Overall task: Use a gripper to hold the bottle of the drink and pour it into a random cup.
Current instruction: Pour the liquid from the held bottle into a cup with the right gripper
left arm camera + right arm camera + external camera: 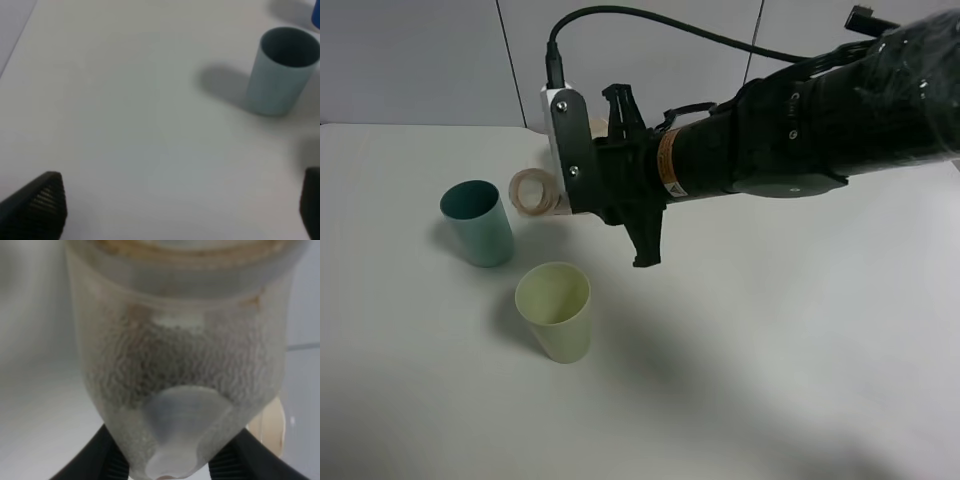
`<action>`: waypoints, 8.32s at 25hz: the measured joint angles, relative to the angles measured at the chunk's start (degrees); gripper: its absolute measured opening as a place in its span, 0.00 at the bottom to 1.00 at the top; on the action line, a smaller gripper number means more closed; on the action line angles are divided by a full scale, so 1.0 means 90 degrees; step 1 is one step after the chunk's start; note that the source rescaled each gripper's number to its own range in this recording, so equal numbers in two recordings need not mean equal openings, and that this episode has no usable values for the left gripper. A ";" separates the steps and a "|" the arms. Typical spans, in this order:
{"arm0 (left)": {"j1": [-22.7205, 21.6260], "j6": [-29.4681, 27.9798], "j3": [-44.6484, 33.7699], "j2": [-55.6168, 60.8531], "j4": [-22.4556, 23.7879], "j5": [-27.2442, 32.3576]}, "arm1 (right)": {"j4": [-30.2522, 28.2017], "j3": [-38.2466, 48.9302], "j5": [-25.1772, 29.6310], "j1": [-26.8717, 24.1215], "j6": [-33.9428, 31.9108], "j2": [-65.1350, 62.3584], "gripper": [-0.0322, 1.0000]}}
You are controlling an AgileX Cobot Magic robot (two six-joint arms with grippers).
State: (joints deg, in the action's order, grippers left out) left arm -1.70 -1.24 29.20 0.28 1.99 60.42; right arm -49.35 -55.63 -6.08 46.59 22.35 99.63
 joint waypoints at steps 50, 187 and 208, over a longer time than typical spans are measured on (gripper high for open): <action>0.0000 0.0000 0.0000 0.0000 0.0000 0.0000 | -0.0001 -0.0431 0.1164 0.0295 0.3555 0.0000 0.03; 0.0000 0.0000 0.0000 0.0000 0.0000 0.0000 | -0.0890 -0.1327 0.2024 0.1034 0.6408 0.0064 0.03; 0.0000 0.0000 0.0000 0.0000 0.0000 0.0000 | -0.0909 -0.1332 0.1837 0.1034 0.6746 0.0064 0.03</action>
State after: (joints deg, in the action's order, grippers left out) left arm -1.70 -1.24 29.20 0.28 1.99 60.42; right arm -57.54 -67.62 10.45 55.89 83.07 100.20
